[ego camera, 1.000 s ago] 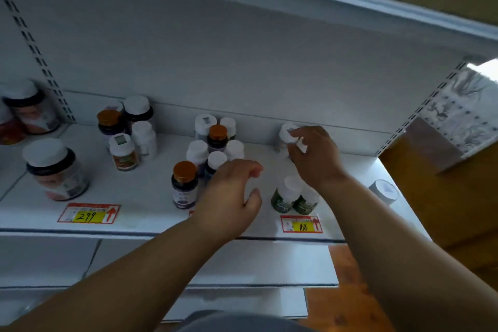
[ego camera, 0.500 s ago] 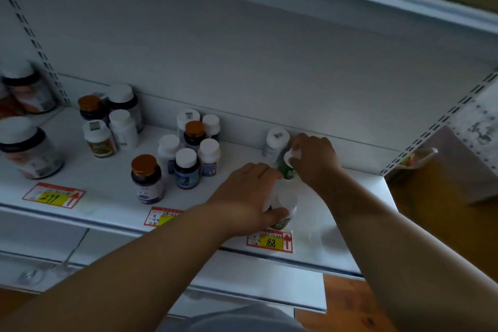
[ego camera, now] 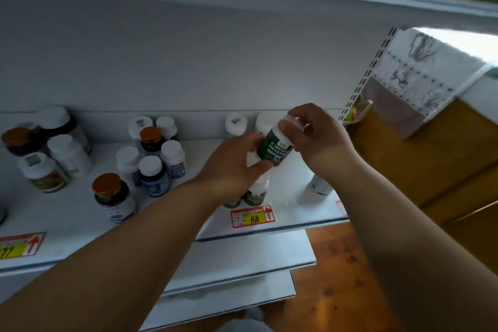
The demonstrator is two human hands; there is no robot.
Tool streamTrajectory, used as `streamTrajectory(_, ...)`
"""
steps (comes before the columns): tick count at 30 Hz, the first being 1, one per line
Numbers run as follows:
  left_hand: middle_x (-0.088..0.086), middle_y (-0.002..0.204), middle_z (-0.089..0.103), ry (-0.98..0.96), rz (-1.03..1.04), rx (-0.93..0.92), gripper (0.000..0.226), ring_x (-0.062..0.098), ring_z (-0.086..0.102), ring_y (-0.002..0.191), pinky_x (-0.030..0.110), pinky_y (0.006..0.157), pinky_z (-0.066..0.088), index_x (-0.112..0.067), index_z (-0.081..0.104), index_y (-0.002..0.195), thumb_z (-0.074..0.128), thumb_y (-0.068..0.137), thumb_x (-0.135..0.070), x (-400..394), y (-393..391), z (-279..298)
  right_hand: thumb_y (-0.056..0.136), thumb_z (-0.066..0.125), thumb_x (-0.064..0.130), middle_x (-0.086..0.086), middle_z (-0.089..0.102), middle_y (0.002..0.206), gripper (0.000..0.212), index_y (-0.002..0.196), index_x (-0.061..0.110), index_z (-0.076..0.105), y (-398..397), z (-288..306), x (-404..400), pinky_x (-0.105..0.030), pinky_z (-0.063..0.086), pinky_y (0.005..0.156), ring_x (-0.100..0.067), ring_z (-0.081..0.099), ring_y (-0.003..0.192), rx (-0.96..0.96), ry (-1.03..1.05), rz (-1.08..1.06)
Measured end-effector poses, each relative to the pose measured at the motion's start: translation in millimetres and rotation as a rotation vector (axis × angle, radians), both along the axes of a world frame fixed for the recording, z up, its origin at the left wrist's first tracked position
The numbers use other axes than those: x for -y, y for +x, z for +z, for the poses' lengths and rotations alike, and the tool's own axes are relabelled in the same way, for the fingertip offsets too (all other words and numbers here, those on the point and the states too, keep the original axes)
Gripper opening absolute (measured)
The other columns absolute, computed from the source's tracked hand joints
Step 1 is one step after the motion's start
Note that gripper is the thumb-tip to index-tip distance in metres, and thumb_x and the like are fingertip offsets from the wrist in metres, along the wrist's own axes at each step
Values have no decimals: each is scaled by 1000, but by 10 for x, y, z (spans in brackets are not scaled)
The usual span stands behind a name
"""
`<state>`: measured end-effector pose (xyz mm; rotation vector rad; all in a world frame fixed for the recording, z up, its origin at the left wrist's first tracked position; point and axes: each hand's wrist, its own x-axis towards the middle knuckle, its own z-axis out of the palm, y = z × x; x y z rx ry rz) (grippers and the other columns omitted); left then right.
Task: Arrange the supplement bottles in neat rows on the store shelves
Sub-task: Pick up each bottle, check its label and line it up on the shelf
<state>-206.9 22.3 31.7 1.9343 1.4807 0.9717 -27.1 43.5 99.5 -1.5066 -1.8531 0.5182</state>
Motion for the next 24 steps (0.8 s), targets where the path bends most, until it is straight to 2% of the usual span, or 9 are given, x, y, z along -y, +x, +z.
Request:
streamTrajectory(2,-30,106,57,-18,-17,-14,43,-19,46,86,11,71,29,-50,46,122,67,85,-45,24,27,-19,83,61,53,9,64,95,23,101,41,54,46,-38,104,-36,58,65,-11,65,77,-49,-76,14)
streamTrajectory(4,-19,124,58,-31,-35,-68,48,-6,47,98,20,80,36,-46,45,127,66,84,-46,74,52,-84,82,63,51,10,64,95,19,96,47,52,135,-99,169,-32,56,62,-10,65,75,-13,-83,0)
streamTrajectory(6,-11,140,48,-55,-22,-233,65,10,47,119,31,94,40,-38,38,137,66,81,-56,87,36,-150,82,65,49,10,61,98,22,99,46,51,223,-190,162,-23,47,57,-7,61,77,41,-28,-40)
streamTrajectory(8,-6,145,42,-64,-36,-486,81,20,45,126,39,101,39,-33,32,141,64,75,-67,62,16,-200,82,66,47,9,57,101,28,105,42,52,273,-332,121,-18,38,55,-11,58,80,131,-10,-38)
streamTrajectory(10,-2,136,50,-5,-79,-680,79,23,50,115,39,95,42,-31,34,139,61,74,-67,41,32,-232,82,66,45,8,55,105,32,110,39,51,271,-513,93,-19,36,55,-15,55,84,246,-66,7)
streamTrajectory(12,0,125,57,46,-84,-788,71,24,52,103,38,84,42,-29,35,135,58,77,-62,19,72,-258,83,65,42,7,53,107,33,113,36,51,240,-696,96,-24,39,61,-17,54,88,295,-144,57)
streamTrajectory(17,3,115,60,23,-18,-842,65,26,52,94,35,70,35,-25,34,133,56,81,-56,15,81,-288,87,60,38,-2,50,117,40,124,26,47,96,-955,86,-35,45,83,-28,53,101,344,-140,158)
streamTrajectory(24,1,109,61,34,23,-841,58,21,48,85,33,68,31,-25,39,126,56,80,-55,36,76,-300,87,60,41,-2,51,117,42,123,26,47,123,-961,44,-36,45,84,-28,52,102,348,-115,216)
